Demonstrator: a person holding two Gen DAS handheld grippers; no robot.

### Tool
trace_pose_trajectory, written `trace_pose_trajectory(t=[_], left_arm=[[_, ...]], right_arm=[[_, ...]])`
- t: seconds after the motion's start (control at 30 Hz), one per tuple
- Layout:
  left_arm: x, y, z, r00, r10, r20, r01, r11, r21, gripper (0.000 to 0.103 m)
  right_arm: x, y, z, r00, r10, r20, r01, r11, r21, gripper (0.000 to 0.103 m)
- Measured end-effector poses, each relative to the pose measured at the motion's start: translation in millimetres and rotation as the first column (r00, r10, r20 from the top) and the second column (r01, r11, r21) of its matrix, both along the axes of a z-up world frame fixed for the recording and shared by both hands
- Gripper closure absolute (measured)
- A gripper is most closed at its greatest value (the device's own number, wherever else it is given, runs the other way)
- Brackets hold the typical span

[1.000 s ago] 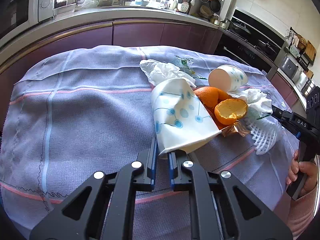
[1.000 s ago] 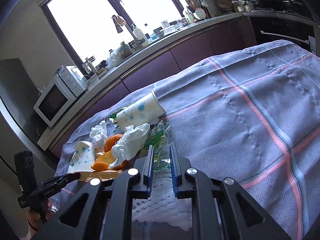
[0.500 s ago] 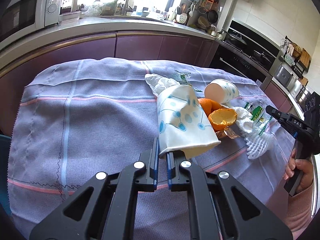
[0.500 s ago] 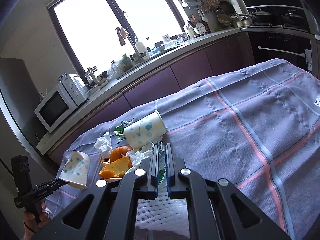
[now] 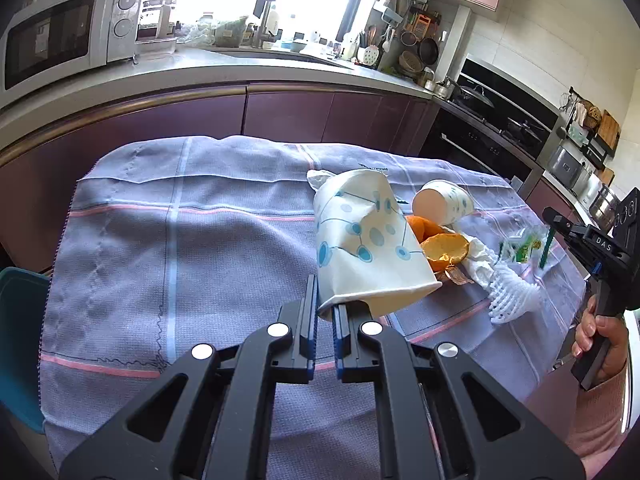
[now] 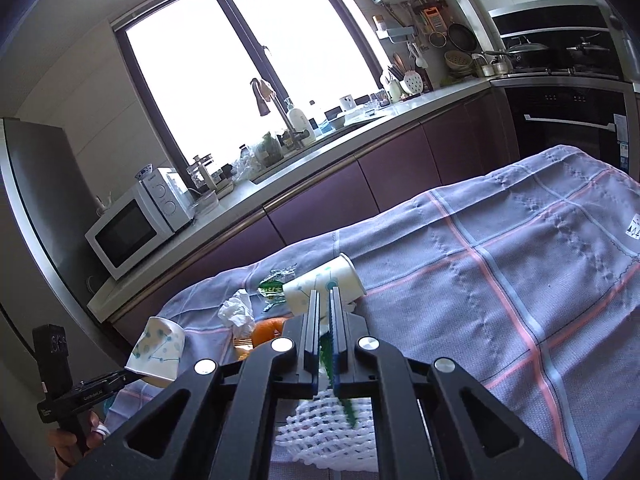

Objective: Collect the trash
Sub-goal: 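Grasp the dotted paper cup with the left tool while the right tool grasps the green wrapper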

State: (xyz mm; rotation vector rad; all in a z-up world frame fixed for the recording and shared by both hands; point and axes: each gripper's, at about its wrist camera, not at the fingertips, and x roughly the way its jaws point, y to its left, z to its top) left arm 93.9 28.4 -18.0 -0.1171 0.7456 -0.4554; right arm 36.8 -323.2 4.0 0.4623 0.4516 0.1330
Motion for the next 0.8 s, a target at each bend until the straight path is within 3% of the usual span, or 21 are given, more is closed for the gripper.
trace_pose_trajectory(t=[0.2, 0.33, 0.37, 0.5, 0.6, 0.77, 0.8], left_arm=[[-11.7, 21.5, 6.2, 0.999, 0.028, 0.020, -0.028, 1.000, -0.007, 0.096], [-12.6, 34.2, 5.8, 0.999, 0.041, 0.018, -0.041, 0.999, -0.012, 0.096], [-13.2, 36.1, 5.4, 0.999, 0.042, 0.018, -0.042, 0.999, -0.011, 0.096], [-14.7, 39.9, 4.4, 0.999, 0.038, 0.015, -0.037, 0.999, -0.016, 0.096], [-14.3, 41.9, 3.1, 0.999, 0.032, 0.011, -0.032, 0.999, -0.020, 0.096], [-12.1, 41.1, -0.7, 0.999, 0.032, -0.002, -0.032, 0.999, -0.022, 0.096], [-11.9, 42.1, -1.1, 0.999, 0.033, -0.005, -0.033, 0.999, -0.021, 0.096]], right_arm=[[2.9, 14.4, 10.1, 0.999, 0.031, 0.022, -0.031, 0.999, -0.005, 0.102], [6.5, 13.1, 4.7, 1.000, 0.005, -0.011, -0.005, 1.000, -0.018, 0.099], [5.2, 8.4, 2.0, 1.000, -0.010, -0.019, 0.010, 1.000, -0.009, 0.095], [-6.8, -10.4, -9.7, 0.993, -0.093, -0.071, 0.089, 0.995, -0.053, 0.055], [-16.7, -24.4, -24.2, 0.990, -0.089, -0.113, 0.085, 0.996, -0.037, 0.041], [-23.5, -26.6, -42.1, 0.989, -0.027, -0.145, 0.025, 1.000, -0.018, 0.038], [-23.2, -24.9, -44.1, 0.989, -0.015, -0.144, 0.012, 1.000, -0.020, 0.043]])
